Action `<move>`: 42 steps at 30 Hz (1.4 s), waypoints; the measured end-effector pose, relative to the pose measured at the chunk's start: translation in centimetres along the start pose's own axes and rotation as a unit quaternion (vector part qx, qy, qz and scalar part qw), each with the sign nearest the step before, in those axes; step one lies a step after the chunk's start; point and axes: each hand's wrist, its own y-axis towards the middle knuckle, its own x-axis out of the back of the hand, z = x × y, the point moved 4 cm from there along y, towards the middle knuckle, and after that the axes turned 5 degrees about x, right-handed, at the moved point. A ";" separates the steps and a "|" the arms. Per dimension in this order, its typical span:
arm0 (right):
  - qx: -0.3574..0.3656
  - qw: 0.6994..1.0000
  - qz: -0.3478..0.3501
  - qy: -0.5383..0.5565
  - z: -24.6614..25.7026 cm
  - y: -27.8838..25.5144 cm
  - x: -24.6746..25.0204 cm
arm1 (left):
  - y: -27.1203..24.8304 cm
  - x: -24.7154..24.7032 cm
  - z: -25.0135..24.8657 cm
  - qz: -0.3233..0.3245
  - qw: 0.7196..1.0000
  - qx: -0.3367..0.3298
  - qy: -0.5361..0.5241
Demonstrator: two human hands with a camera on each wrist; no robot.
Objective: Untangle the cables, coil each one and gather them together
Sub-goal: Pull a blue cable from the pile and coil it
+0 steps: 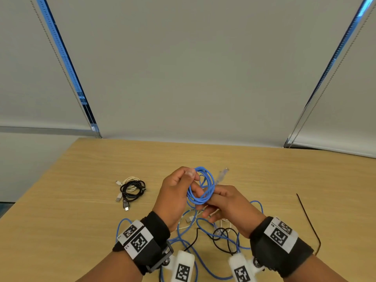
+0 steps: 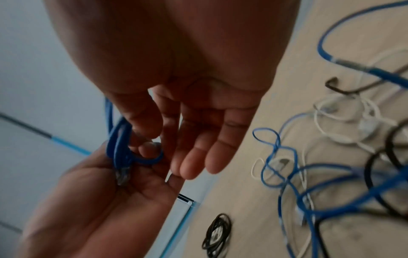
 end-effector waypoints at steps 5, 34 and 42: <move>0.093 0.985 -0.124 -0.074 2.3 -0.1 1.9 | 0.4 0.8 0.7 -0.029 0.988 -0.015 0.151; 0.075 0.994 -0.071 -0.046 6.5 2.4 3.4 | 1.3 1.1 1.1 0.164 0.975 0.036 0.144; 0.083 0.863 0.094 -0.489 6.7 2.9 3.4 | 2.1 1.8 0.8 0.136 0.964 0.009 0.228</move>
